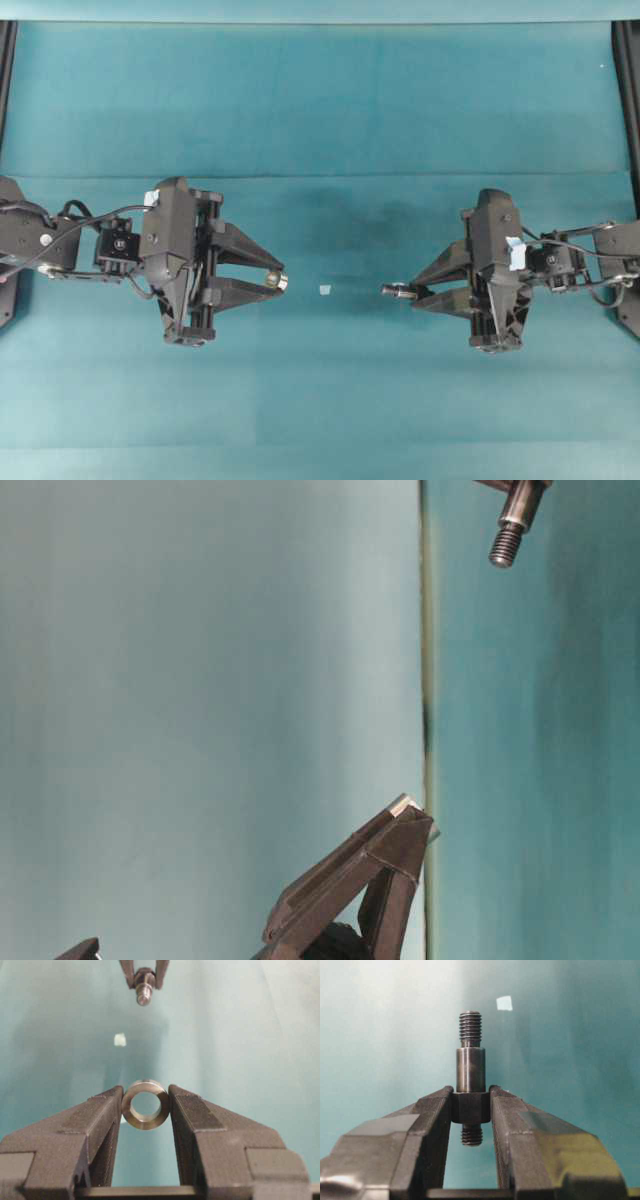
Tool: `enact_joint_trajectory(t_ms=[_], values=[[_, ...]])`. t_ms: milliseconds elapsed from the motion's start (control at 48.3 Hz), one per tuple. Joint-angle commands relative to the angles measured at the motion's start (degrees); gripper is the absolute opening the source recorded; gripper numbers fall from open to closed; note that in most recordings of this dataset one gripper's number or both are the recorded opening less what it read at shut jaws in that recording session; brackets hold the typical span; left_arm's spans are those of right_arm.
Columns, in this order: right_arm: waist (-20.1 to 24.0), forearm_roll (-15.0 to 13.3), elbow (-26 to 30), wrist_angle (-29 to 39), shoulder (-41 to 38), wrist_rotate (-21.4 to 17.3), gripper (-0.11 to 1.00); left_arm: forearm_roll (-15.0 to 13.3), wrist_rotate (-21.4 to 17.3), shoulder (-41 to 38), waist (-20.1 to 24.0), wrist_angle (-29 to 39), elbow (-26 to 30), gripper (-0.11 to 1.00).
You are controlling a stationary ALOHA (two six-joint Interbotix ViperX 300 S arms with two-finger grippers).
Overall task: Insert the washer onto the shaft with both hands.
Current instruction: 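Lift both held parts and rotate them to face each other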
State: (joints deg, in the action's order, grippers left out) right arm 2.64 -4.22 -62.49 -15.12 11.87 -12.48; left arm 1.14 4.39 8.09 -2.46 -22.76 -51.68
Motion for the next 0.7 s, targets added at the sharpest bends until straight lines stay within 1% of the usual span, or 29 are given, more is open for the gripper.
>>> enact_joint_trajectory(t_ms=[0,249,476,684], values=[[0.35,-0.18,0.26,-1.41,0.26,-0.70,0.00,0.09,0.09,0.26,-0.09,-0.62,1.41,0.37],[0.35,-0.09,0.35,-5.89,-2.02,-0.79,0.00,0.09,0.09,-1.49,-0.09,-0.70,3.34,0.37],[0.35,1.23,0.70,-11.25,-4.31,-0.79,0.00,0.09,0.09,-4.31,-0.09,-0.70,5.80,0.37],[0.70,1.58,1.49,-13.27,-5.89,-0.79,0.00,0.09,0.09,-7.03,-0.18,-1.49,7.73,0.37]])
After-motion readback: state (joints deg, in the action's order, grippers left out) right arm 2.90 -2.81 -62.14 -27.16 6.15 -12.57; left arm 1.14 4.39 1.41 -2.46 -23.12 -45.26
